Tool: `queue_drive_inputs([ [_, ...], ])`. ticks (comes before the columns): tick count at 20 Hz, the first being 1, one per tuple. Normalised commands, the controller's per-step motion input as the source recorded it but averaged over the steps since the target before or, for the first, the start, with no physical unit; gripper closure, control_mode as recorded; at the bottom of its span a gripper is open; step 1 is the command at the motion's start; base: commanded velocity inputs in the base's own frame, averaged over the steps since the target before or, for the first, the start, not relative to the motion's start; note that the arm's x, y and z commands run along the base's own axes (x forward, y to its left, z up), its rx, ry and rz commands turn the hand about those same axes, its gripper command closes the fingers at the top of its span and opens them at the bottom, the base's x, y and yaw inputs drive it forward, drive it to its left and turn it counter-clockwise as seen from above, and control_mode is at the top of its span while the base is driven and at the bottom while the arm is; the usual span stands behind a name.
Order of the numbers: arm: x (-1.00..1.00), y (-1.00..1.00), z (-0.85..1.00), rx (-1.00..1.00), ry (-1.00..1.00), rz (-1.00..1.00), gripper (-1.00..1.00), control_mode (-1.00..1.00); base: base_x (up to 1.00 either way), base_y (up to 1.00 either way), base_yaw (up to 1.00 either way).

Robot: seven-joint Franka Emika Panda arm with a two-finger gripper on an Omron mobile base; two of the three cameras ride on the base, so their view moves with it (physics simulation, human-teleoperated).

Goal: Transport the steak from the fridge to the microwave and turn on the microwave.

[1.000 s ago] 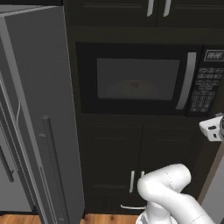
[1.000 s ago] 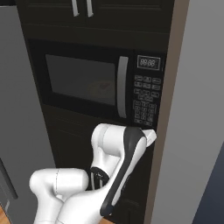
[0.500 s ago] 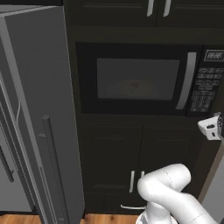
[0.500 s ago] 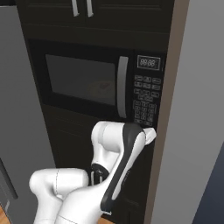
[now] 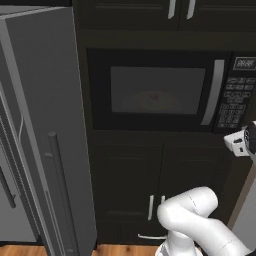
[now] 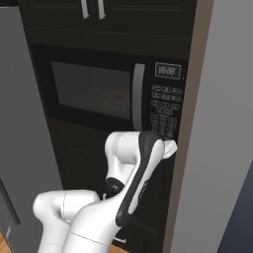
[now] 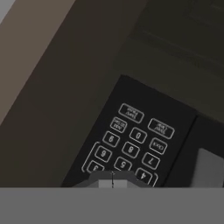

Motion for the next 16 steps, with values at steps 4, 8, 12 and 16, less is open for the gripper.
queue_drive_inputs([
  [4, 0.07, 0.03, -0.08, -0.04, 0.00, 0.00, 1.00, -1.00, 0.00, 0.00, 0.00],
  [8, 0.01, 0.06, -0.15, -0.07, 0.00, 0.00, 1.00, -1.00, 0.00, 0.00, 0.00],
  [12, 0.00, 0.06, -0.22, -0.09, 0.00, 0.00, 1.00, -1.00, 0.00, 0.00, 0.00],
  [16, 0.06, 0.01, -0.13, -0.05, 0.00, 0.00, 1.00, -1.00, 0.00, 0.00, 0.00],
])
